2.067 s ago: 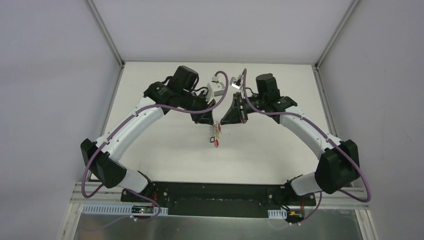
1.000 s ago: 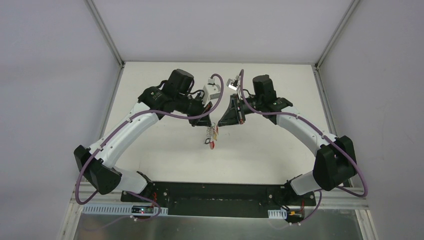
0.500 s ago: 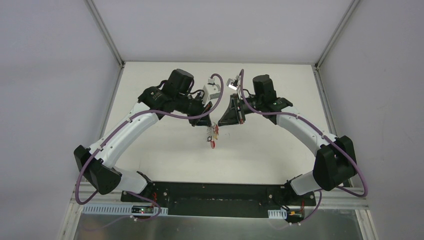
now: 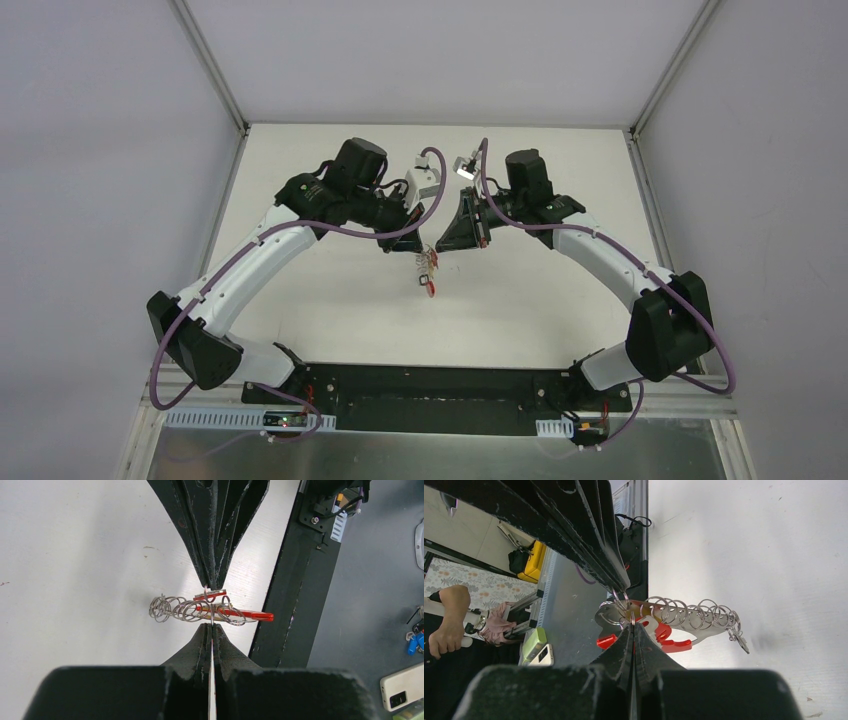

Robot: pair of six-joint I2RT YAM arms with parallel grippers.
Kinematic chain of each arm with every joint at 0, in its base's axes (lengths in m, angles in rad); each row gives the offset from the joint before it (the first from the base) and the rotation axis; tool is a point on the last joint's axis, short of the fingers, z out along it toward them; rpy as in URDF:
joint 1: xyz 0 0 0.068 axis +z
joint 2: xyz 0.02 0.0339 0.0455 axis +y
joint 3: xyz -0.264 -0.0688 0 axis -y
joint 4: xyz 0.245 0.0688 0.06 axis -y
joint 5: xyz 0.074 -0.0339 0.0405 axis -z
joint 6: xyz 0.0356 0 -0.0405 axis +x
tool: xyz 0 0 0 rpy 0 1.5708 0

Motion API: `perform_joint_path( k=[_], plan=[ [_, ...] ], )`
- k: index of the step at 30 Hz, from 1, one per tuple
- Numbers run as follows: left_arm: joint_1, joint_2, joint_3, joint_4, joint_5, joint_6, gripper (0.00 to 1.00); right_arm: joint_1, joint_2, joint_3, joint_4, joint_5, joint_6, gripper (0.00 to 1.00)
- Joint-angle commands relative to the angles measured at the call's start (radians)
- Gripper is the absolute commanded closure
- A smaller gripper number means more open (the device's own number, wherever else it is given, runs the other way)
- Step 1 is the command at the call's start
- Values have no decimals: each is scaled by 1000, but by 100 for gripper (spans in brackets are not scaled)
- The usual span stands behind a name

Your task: Put the keys on the keyring

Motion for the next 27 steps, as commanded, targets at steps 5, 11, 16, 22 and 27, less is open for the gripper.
perform_joint_path(
  k=[5, 11, 16, 22, 27],
  plan=[
    [-10, -33, 6, 32, 22, -6, 100, 5, -20, 6, 49, -33, 9, 100],
    [-10, -31, 6, 33, 16, -6, 100, 5, -30, 5, 50, -53, 12, 100],
    [-10, -31, 6, 35, 11, -7, 100, 4, -33, 6, 51, -77, 15, 100],
    [-10, -29, 6, 36, 6, -7, 100, 7, -33, 5, 65, -102, 32, 100],
    [-10, -24, 8, 35, 5, -8, 100, 8, -35, 5, 78, -111, 57, 100]
  ],
)
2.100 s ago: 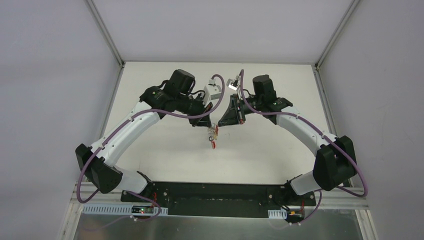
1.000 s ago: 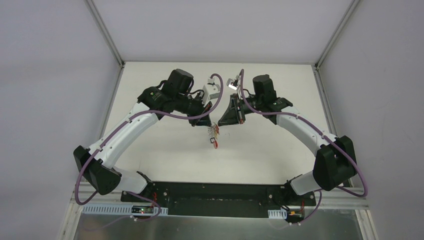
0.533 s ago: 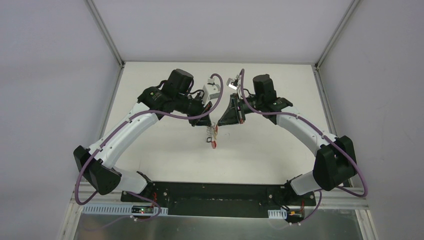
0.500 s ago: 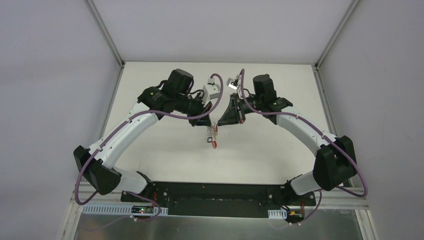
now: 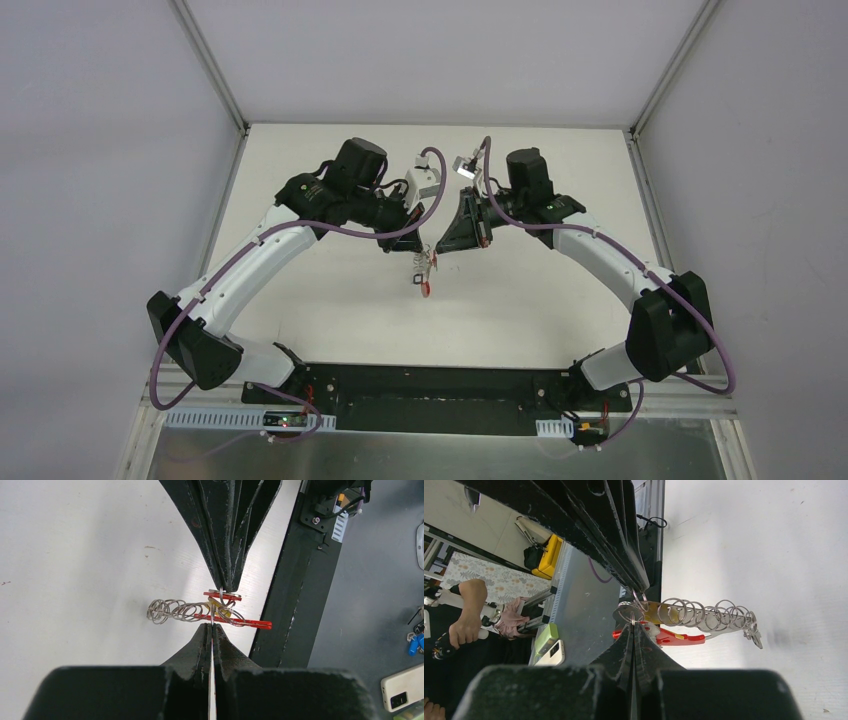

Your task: Put the keys on the keyring

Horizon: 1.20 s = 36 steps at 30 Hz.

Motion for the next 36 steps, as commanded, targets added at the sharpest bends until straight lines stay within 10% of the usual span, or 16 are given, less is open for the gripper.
perform_joint_path(
  k=[1, 36],
  plan=[
    [-10, -22, 9, 34, 9, -9, 100, 10, -34, 6, 49, -47, 29, 100],
    [-10, -30, 4, 34, 19, -12, 100, 22, 1, 17, 20, 44, -11, 100]
  ],
)
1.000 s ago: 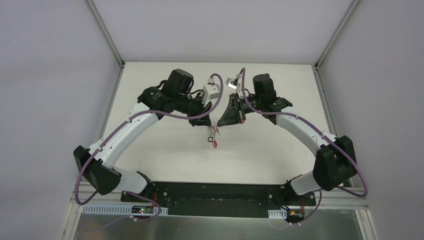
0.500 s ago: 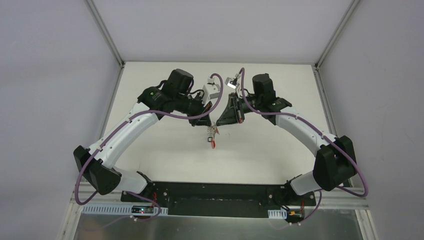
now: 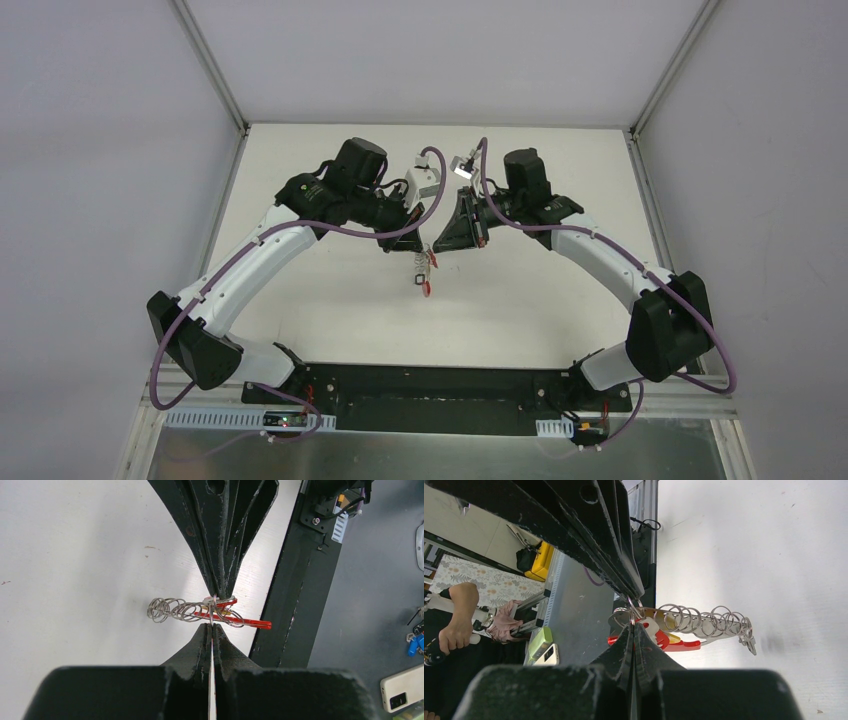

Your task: Put the keys on the keyring

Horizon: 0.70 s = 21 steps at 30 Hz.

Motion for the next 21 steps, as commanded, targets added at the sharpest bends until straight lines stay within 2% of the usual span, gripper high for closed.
perform_joint_path(
  k=[1, 21],
  plan=[
    [-10, -29, 3, 33, 21, -7, 100, 5, 1, 18, -6, 5, -26, 100],
    [-10, -16, 7, 30, 37, -9, 100, 6, 0, 30, 22, 36, 35, 100]
  ],
)
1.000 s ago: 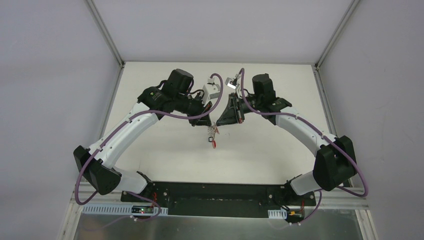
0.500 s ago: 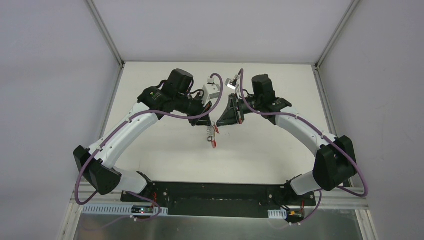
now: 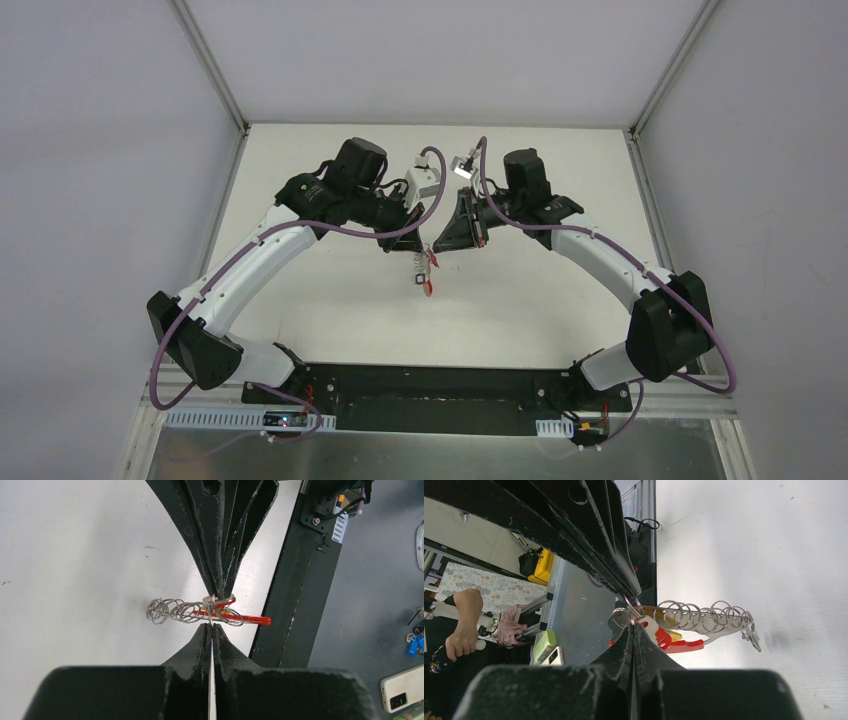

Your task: Put the keys on the keyring

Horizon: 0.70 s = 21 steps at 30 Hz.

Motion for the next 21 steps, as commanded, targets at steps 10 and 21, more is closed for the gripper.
perform_joint_path(
  k=[10, 21],
  plan=[
    [-12, -13, 4, 29, 42, -7, 100, 5, 8, 40, 63, 24, 35, 100],
    [-13, -14, 5, 28, 41, -7, 100, 6, 3, 36, 77, 21, 38, 100]
  ],
)
